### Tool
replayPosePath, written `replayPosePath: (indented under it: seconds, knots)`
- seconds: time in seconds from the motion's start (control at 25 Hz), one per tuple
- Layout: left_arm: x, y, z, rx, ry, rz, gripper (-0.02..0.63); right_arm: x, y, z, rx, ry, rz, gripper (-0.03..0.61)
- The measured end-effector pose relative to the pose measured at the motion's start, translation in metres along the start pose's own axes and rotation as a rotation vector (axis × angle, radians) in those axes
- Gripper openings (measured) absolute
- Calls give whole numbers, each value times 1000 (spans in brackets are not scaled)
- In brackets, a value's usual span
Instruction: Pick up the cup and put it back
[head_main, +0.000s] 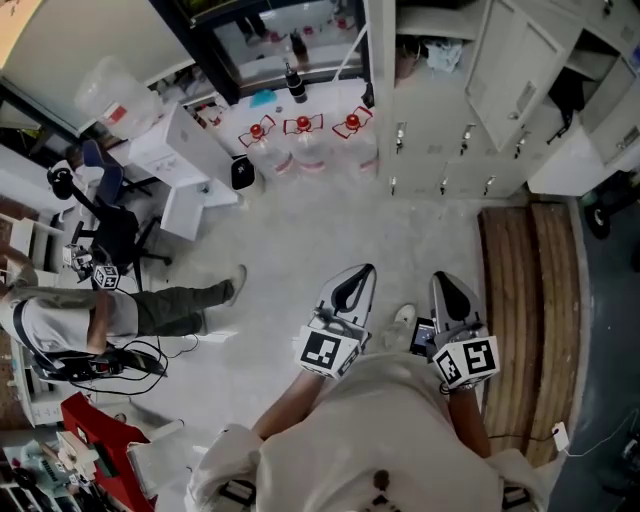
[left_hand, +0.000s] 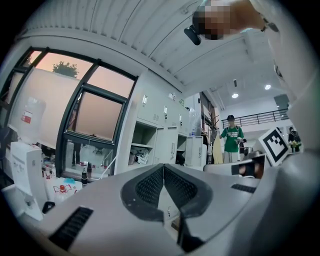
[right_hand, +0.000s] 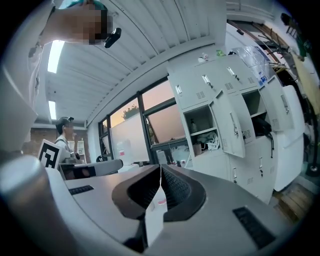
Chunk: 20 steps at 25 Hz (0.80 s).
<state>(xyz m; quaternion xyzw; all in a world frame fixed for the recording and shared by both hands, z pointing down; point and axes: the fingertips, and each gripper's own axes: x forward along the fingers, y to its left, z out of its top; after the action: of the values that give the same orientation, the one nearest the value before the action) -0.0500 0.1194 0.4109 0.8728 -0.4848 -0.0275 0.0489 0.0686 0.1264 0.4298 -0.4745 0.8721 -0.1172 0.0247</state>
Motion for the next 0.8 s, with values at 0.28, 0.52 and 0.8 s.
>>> replayPosePath:
  seconds: [0.28, 0.52, 0.8]
  knots:
    - [63, -2, 6, 2, -27, 61, 9, 35, -55, 17, -18, 2, 86, 26]
    - [101, 1, 7, -8, -25, 72, 9, 51, -91, 24, -10, 15, 81, 26]
    - [140, 31, 4, -21, -22, 54, 9, 89, -113, 24, -7, 35, 54, 26]
